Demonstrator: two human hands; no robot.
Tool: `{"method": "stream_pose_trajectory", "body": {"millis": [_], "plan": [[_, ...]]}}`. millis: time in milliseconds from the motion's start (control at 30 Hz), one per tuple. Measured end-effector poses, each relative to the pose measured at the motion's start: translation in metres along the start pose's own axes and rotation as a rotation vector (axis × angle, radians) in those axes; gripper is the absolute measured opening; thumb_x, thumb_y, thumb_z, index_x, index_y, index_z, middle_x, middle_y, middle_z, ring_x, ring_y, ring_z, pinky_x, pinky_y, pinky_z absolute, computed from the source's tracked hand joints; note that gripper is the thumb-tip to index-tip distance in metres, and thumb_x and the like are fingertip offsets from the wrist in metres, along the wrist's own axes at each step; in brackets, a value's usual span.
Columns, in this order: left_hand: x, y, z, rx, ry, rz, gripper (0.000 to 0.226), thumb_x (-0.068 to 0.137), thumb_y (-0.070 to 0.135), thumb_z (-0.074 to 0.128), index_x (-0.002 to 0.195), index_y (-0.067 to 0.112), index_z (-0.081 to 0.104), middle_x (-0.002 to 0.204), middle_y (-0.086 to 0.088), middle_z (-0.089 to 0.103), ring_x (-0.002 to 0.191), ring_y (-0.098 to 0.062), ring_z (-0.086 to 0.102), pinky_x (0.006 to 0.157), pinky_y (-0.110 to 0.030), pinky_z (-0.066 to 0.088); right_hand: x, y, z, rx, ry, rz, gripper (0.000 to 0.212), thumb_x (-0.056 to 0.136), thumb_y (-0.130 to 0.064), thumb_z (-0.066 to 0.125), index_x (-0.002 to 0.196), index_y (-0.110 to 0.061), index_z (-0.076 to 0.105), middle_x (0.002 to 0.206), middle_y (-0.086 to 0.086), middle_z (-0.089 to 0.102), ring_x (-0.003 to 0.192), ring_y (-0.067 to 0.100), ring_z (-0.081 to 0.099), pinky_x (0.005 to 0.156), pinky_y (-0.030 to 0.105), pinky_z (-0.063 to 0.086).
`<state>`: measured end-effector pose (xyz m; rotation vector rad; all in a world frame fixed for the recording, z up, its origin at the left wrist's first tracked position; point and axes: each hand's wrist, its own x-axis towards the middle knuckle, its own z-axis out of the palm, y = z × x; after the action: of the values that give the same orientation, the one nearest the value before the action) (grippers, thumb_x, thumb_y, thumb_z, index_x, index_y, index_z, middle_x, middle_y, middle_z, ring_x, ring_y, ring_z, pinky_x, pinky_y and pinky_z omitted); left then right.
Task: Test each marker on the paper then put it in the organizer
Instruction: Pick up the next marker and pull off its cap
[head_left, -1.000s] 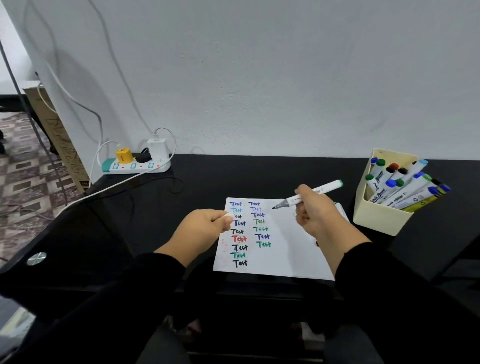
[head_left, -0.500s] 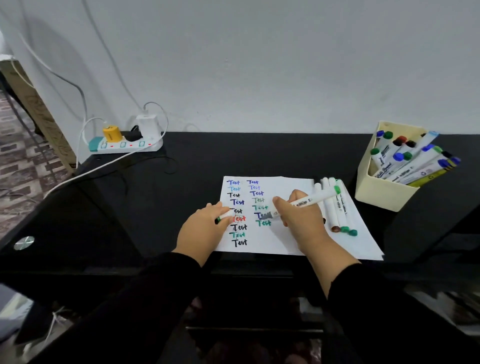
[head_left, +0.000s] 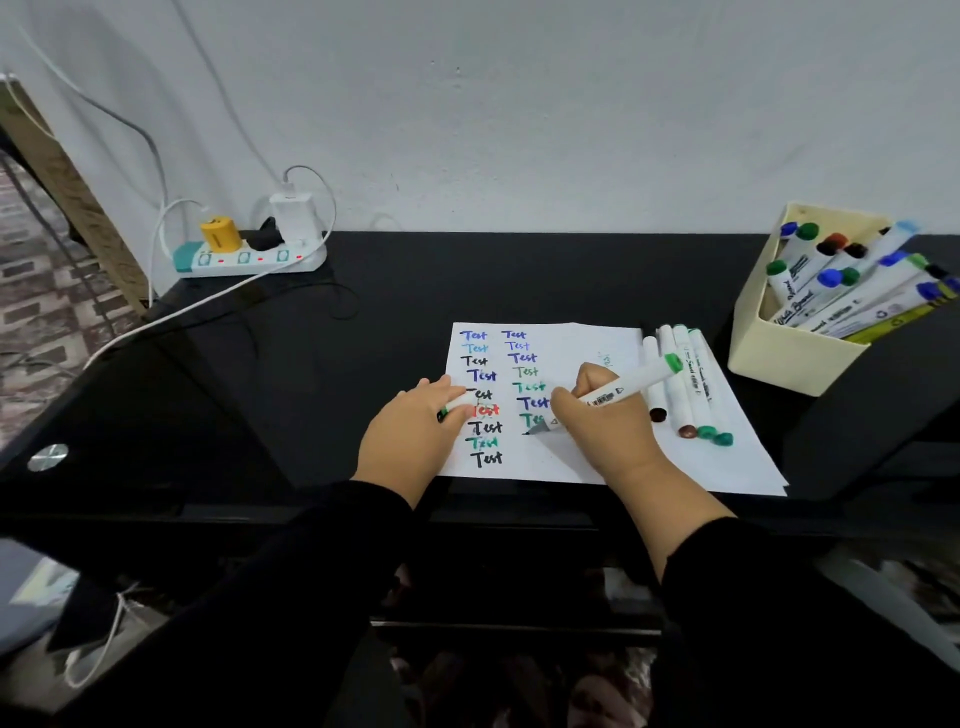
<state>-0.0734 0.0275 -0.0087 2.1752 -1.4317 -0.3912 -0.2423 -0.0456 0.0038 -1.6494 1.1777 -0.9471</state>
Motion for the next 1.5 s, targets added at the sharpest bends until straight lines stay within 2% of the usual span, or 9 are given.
{"method": "stream_pose_trajectory", "body": {"millis": [133, 367, 533, 667, 800, 1000, 1133, 1333, 1500], "plan": [[-0.001, 0.001, -0.001, 0.021, -0.015, 0.003, 0.041, 0.098, 0.038, 0.044, 0.137, 0.027, 0.046, 0.150, 0.010, 0.034, 0.141, -0.007, 0.020, 0.114, -0.026, 0.015, 0.001, 0.000, -0.002, 0.046, 0.029, 0.012, 0.042, 0.082, -0.001, 0.055, 0.056, -0.017, 0.027, 0.053, -0.006, 0.025, 0.044, 0.004, 0.026, 0.047, 0.016, 0.024], [-0.002, 0.003, -0.003, 0.017, -0.026, -0.010, 0.041, 0.098, 0.037, 0.043, 0.137, 0.026, 0.046, 0.150, 0.009, 0.034, 0.142, -0.007, 0.019, 0.115, -0.028, 0.016, 0.002, 0.002, -0.003, 0.047, -0.045, 0.015, 0.043, 0.080, 0.002, 0.053, 0.054, -0.017, 0.025, 0.041, -0.011, 0.023, 0.040, 0.003, 0.027, 0.041, 0.010, 0.023], [-0.002, 0.003, -0.002, 0.019, -0.020, -0.009, 0.041, 0.098, 0.037, 0.043, 0.137, 0.027, 0.046, 0.149, 0.010, 0.034, 0.142, -0.007, 0.020, 0.114, -0.027, 0.017, 0.009, -0.001, -0.012, 0.090, -0.028, 0.075, 0.041, 0.080, -0.002, 0.054, 0.054, -0.019, 0.027, 0.051, -0.005, 0.027, 0.050, 0.011, 0.027, 0.047, 0.021, 0.024], [-0.001, 0.003, -0.003, 0.039, -0.031, -0.014, 0.041, 0.098, 0.038, 0.042, 0.138, 0.028, 0.045, 0.150, 0.010, 0.033, 0.142, -0.008, 0.020, 0.115, -0.029, 0.018, 0.005, 0.004, -0.014, 0.031, -0.018, 0.030, 0.040, 0.082, -0.005, 0.056, 0.057, -0.018, 0.027, 0.056, -0.002, 0.027, 0.054, 0.011, 0.028, 0.044, 0.015, 0.025], [0.000, 0.003, -0.003, 0.045, -0.042, -0.025, 0.042, 0.098, 0.039, 0.042, 0.139, 0.028, 0.044, 0.150, 0.011, 0.032, 0.142, -0.009, 0.019, 0.116, -0.032, 0.020, 0.004, 0.004, -0.012, 0.003, -0.018, 0.000, 0.041, 0.082, -0.005, 0.057, 0.056, -0.017, 0.028, 0.055, -0.003, 0.026, 0.046, 0.004, 0.027, 0.042, 0.011, 0.025], [0.000, 0.003, -0.002, 0.047, -0.038, -0.018, 0.043, 0.098, 0.039, 0.042, 0.139, 0.028, 0.044, 0.150, 0.011, 0.033, 0.142, -0.008, 0.020, 0.116, -0.031, 0.020, 0.002, 0.003, -0.013, -0.004, -0.012, -0.013, 0.042, 0.082, -0.002, 0.056, 0.056, -0.016, 0.027, 0.055, -0.003, 0.026, 0.042, 0.004, 0.027, 0.041, 0.011, 0.024], [0.000, 0.003, -0.002, 0.051, -0.037, -0.016, 0.042, 0.098, 0.039, 0.043, 0.138, 0.028, 0.044, 0.150, 0.011, 0.033, 0.142, -0.007, 0.020, 0.116, -0.031, 0.020, 0.004, 0.004, -0.013, 0.023, 0.029, 0.004, 0.041, 0.081, 0.000, 0.054, 0.056, -0.016, 0.027, 0.055, -0.003, 0.024, 0.047, 0.006, 0.024, 0.042, 0.012, 0.024], [0.001, 0.001, -0.001, 0.039, -0.028, -0.015, 0.041, 0.098, 0.039, 0.043, 0.137, 0.028, 0.046, 0.150, 0.011, 0.034, 0.142, -0.007, 0.020, 0.116, -0.030, 0.020, 0.003, 0.004, -0.014, 0.023, 0.020, -0.012, 0.041, 0.081, 0.004, 0.052, 0.056, -0.016, 0.026, 0.055, -0.002, 0.023, 0.040, 0.004, 0.027, 0.041, 0.011, 0.024], [0.001, 0.002, -0.002, 0.039, -0.031, -0.015, 0.041, 0.098, 0.038, 0.043, 0.137, 0.028, 0.046, 0.150, 0.010, 0.033, 0.142, -0.007, 0.020, 0.116, -0.030, 0.019, 0.003, 0.005, -0.014, 0.035, 0.045, 0.011, 0.041, 0.082, 0.001, 0.053, 0.055, -0.016, 0.027, 0.055, -0.003, 0.024, 0.044, 0.005, 0.026, 0.043, 0.012, 0.024]]}}
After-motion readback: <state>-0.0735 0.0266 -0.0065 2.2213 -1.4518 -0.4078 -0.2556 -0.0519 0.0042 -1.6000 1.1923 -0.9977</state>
